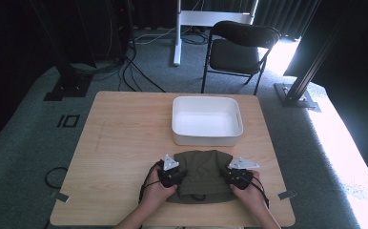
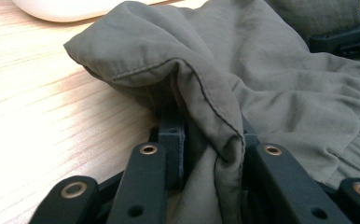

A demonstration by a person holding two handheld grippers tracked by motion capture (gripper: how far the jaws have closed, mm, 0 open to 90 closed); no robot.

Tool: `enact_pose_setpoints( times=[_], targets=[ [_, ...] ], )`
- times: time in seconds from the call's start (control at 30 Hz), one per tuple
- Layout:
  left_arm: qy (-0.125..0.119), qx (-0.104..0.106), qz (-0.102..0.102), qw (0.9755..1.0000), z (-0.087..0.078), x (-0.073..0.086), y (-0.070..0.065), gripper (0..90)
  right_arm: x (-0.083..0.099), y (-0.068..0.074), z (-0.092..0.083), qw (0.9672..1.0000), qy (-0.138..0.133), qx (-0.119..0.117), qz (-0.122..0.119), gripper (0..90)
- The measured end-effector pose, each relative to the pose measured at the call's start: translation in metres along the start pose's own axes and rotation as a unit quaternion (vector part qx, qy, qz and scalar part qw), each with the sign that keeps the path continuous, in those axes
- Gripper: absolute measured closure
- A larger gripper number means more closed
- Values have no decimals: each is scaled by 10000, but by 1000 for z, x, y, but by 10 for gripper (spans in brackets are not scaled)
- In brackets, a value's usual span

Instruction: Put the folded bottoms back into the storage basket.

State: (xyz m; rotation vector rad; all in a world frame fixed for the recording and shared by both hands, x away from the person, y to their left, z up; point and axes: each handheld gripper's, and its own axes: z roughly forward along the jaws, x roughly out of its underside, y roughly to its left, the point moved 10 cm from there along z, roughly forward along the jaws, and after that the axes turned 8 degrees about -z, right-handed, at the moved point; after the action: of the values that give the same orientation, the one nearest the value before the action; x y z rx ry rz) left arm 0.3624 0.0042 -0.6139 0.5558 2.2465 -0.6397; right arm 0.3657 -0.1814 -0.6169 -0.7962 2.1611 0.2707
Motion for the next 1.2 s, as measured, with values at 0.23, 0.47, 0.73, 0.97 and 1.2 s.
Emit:
enact_pose_setpoints(
  times=[0.23, 0.47, 0.73, 0.97, 1.2],
  targets=[
    [-26, 181, -6, 9998, -8, -10, -5, 782, -12, -3, -16, 9996, -242, -69, 139, 809],
    [-274, 404, 56, 9988, -30, -33, -16, 787, -40, -2, -43, 9979, -591, -180, 214, 813],
    [-587, 497, 63, 9970, -50, -59, -20, 787, -62, -5, -64, 9951, -931, -200, 271, 813],
    [-725, 603, 55, 9955, -56, -76, -20, 788, -79, -11, -72, 9937, -1063, -227, 278, 813],
    [-816, 643, 59, 9946, -59, -97, -19, 788, -100, -22, -78, 9914, -1255, -181, 326, 813]
  ],
)
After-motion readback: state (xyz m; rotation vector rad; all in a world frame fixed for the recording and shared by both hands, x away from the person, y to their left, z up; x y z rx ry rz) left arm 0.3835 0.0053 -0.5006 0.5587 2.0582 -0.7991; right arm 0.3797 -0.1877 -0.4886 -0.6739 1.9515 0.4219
